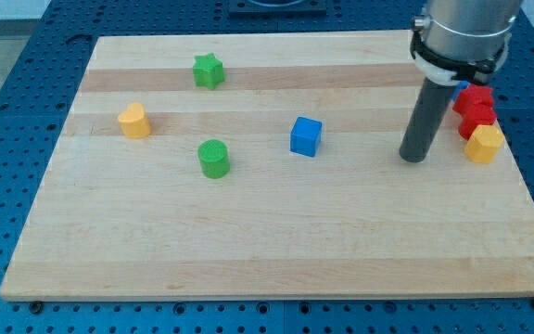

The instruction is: Move your arm towards blue cube

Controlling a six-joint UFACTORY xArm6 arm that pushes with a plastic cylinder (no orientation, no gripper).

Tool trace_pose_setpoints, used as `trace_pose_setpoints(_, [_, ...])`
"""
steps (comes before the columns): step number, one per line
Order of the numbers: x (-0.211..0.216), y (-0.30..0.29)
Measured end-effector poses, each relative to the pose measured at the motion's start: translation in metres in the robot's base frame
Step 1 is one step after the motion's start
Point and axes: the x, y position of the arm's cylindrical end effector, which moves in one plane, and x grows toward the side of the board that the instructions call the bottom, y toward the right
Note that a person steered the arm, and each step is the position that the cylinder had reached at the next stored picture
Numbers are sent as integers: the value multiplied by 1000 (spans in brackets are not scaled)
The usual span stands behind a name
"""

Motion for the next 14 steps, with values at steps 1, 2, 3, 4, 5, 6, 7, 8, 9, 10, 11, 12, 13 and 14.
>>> trace_pose_setpoints(1, [0,-2])
trace_pose_setpoints(2, [-4,-5])
trace_pose_setpoints(3, [-11,-12])
trace_pose_setpoints(4, [-11,-13])
trace_pose_setpoints(5, [-16,-27])
trace_pose_setpoints(6, [-17,-36])
trace_pose_setpoints(7, [-21,-52])
trace_pose_setpoints(8, [-32,-62])
trace_pose_setpoints(9, [-49,-65])
trace_pose_setpoints(10, [-53,-68])
trace_pose_setpoints(11, [-56,-80])
trace_pose_setpoints(12, [-57,-89])
trace_pose_setpoints(13, [-57,-100])
trace_pose_setpoints(14, [-58,-121])
